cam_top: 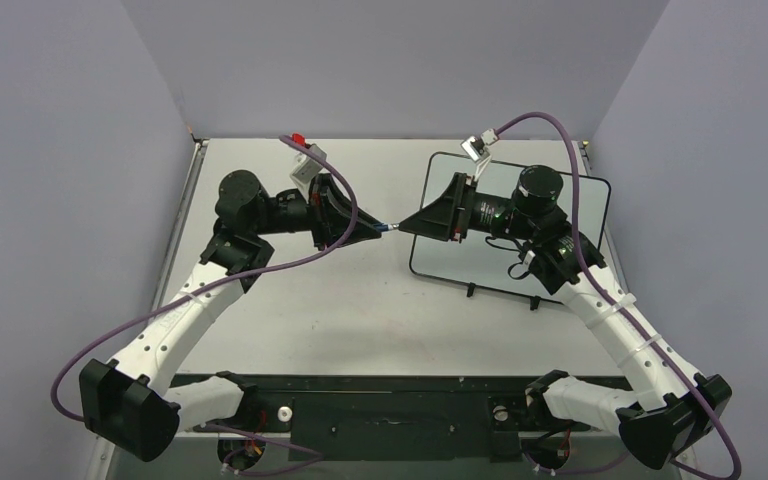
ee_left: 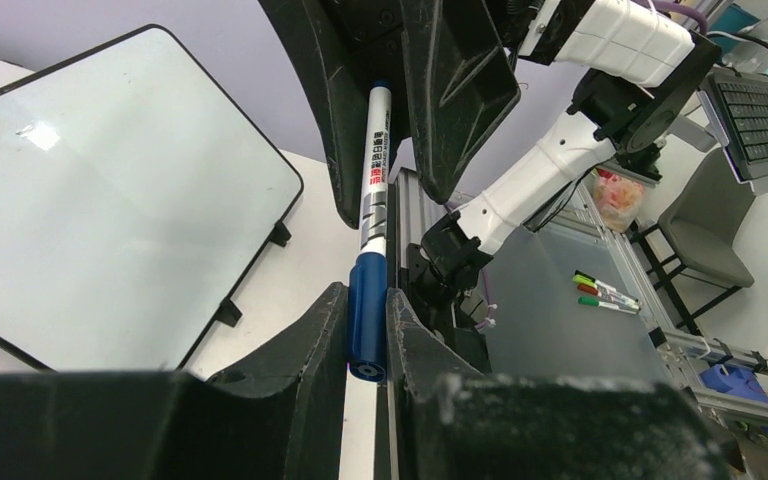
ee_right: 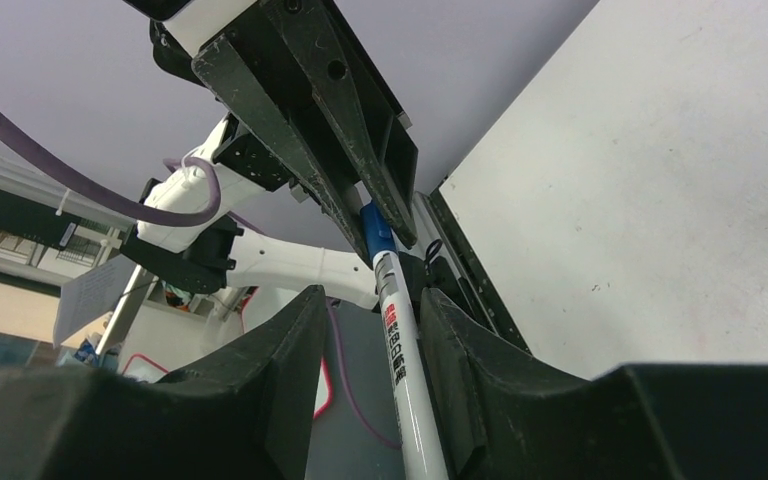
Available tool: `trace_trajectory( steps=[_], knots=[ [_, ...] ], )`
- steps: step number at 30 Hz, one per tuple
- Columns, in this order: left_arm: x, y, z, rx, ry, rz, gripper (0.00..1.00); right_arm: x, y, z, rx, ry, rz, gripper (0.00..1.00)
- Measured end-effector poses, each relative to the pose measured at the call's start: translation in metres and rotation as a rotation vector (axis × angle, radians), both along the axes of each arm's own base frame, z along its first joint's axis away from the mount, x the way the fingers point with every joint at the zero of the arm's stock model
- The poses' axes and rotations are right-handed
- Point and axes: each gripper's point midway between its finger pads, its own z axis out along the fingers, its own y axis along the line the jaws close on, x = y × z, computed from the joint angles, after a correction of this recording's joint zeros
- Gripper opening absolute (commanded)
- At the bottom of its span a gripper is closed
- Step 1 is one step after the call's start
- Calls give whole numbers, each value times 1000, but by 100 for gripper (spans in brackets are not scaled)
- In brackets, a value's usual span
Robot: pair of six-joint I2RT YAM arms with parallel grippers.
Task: Write a sentence on the whiteboard
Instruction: Open the whiteboard marker at the center of the board.
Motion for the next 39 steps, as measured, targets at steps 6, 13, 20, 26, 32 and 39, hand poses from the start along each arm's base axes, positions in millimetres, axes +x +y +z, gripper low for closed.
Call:
trace_trajectory(
  steps=[6,13,20,26,32,39],
  knots=[
    [-3,0,0,0,-7,-16,0,-3,3,1,4,-3,12,31],
    [-4,1,1,-1,-10,-25,0,-3,5,0,4,0,19,29],
    [-4,2,1,1,-10,-29,0,-3,7,-2,1,4,18,25],
    [-4,4,0,2,-10,-29,0,0,9,-4,-4,8,8,8],
    [-5,4,-1,6,-7,-39,0,0,11,-4,-4,0,10,0],
    [-2,7,-1,8,-6,-27,0,2,11,-4,-8,-10,0,0]
  ],
)
